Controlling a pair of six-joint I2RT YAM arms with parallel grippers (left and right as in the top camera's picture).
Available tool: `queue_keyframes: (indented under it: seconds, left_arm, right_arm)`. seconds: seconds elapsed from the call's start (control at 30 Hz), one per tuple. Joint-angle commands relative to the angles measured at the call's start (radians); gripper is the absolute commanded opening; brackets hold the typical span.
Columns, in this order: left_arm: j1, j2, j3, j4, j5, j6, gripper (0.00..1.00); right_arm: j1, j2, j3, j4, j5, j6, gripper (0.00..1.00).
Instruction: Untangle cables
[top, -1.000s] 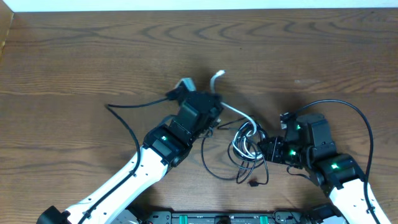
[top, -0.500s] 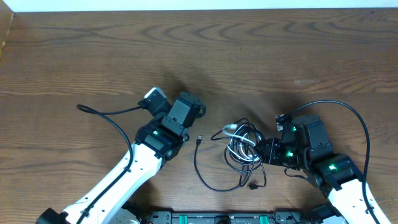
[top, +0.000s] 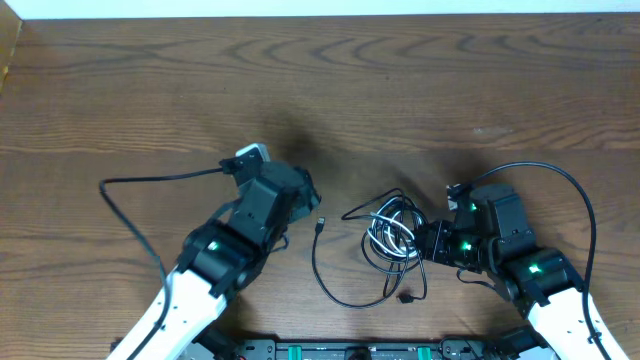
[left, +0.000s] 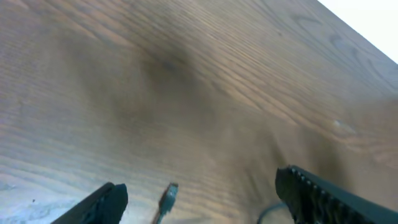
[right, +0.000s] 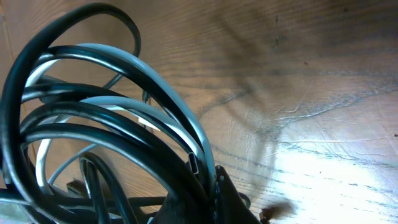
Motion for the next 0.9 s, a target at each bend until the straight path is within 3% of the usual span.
queue_keyframes:
  seconds: [0.0,0.13,0.23,0.43,0.53,0.6,0.63,0.87]
  left_arm:
    - [0.004,-0.066,-0.003,-0.044,0.146,0.043,0.81]
    - [0.003,-0.076,-0.003,-0.114,0.286,0.046,0.81]
    - [-0.011,-0.066,-0.014,-0.151,0.34,0.143,0.81]
    - [-0.054,-0.066,-0.026,-0.127,0.5,0.198,0.8]
    - [-0.068,-0.062,-0.026,-0.103,0.575,0.084,0.79]
    - [-0.075,-0.062,-0.026,-0.104,0.59,-0.035,0.61]
    - [-0.079,-0.062,-0.026,-0.103,0.599,-0.099,0.57]
    - [-0.12,-0.051,-0.026,-0.094,0.598,-0.46,0.56]
  right_arm:
    - [0.005,-0.005,0.004,0.011,0.001,0.012,0.01]
    - [0.005,-0.004,0.004,0.027,0.001,-0.005,0.01]
    - [0.005,-0.004,0.004,0.029,0.001,-0.018,0.01]
    - [0.005,-0.004,0.004,0.029,0.02,-0.018,0.01]
    - [0.005,-0.004,0.004,0.03,0.037,-0.017,0.01]
    - [0.005,-0.004,0.004,0.026,0.063,-0.018,0.01]
    - [0.005,-0.005,0.004,0.021,0.081,-0.018,0.01]
    - [0.005,-0.004,0.004,0.014,0.133,-0.018,0.01]
